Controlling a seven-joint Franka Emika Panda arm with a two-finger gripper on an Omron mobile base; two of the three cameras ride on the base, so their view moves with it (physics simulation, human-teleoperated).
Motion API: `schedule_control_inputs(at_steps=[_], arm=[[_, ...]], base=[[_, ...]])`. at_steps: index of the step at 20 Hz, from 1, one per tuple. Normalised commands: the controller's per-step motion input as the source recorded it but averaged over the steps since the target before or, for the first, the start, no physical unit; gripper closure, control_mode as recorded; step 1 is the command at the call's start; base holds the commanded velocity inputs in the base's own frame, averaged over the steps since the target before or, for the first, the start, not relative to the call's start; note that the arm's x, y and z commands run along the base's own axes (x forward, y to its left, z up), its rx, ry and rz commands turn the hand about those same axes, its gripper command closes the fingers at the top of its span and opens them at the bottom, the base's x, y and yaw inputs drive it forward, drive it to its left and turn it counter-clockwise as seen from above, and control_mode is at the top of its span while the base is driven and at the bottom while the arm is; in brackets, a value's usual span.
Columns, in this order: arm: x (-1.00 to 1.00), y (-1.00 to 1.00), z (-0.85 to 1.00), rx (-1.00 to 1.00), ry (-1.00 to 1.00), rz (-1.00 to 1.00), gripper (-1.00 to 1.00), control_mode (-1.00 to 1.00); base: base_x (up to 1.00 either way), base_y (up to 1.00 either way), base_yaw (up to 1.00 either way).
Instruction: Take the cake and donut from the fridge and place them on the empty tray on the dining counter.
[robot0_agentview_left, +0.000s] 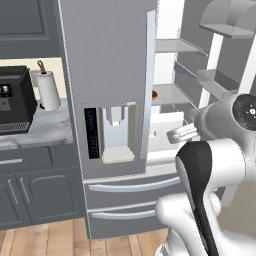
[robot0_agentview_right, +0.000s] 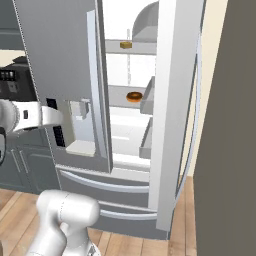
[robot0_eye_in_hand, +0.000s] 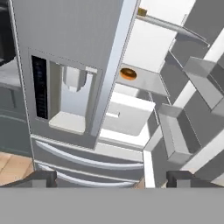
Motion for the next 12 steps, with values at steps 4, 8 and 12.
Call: schedule_control_inputs(at_steps=[4,8,12], arm=[[0.63,0.16,0.23,0.20,-0.34,0.15,-1.00,-1.00],[0.49,0.02,0.04,0.11,-0.22,-0.05,-1.00,-1.00],[0.62,0.00,0.03,0.01,-0.01,-0.11,-1.00,-1.00]], base=[[0.00,0.00,0.00],[0.00,0.00,0.00],[0.00,0.00,0.00]])
